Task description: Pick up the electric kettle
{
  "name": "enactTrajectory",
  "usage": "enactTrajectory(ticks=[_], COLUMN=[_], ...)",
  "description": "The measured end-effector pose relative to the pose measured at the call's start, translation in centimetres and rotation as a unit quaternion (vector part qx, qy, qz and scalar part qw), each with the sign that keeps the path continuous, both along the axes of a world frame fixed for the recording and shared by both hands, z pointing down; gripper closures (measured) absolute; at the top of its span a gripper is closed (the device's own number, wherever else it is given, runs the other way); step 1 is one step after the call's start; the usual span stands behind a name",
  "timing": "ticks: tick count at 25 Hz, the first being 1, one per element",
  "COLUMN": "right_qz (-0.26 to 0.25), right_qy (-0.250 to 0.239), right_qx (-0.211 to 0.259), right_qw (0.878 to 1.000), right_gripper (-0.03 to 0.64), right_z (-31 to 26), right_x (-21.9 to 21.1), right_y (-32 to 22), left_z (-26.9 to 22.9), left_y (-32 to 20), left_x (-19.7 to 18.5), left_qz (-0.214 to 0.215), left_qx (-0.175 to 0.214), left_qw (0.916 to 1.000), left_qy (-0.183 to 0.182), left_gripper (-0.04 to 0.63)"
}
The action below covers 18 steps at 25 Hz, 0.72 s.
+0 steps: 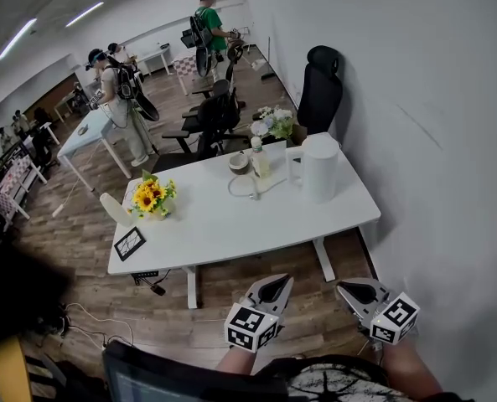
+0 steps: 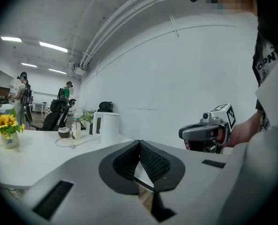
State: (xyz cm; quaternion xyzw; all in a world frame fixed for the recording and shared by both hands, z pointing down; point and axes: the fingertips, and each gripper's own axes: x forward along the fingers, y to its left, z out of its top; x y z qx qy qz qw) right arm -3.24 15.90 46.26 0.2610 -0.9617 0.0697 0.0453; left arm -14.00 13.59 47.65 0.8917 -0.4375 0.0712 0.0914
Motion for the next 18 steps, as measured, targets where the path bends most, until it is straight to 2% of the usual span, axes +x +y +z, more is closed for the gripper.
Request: enactTrajectory(ticks=[6, 18], right_qz=[-0.002, 0.000], right_qy=[0.010, 0.010], right_qx=[-0.005, -0.025], right_qw=[1.000, 1.000], right_gripper=[0.595, 0.595], right_z=[0.4, 1.2], right_x=[-1.5, 0.3], right_y=[-0.5, -4.0], left_z=[0.5, 1.8], left_y=[-1.1, -4.4], left_x=[-1.4, 0.6], left_qz=[-0.001, 0.002], left_qx=[-0.006, -0.031], left_qw=[0.9999, 0.9994], left_qy=[0.014, 0.017], left_gripper=[0.586, 0.586])
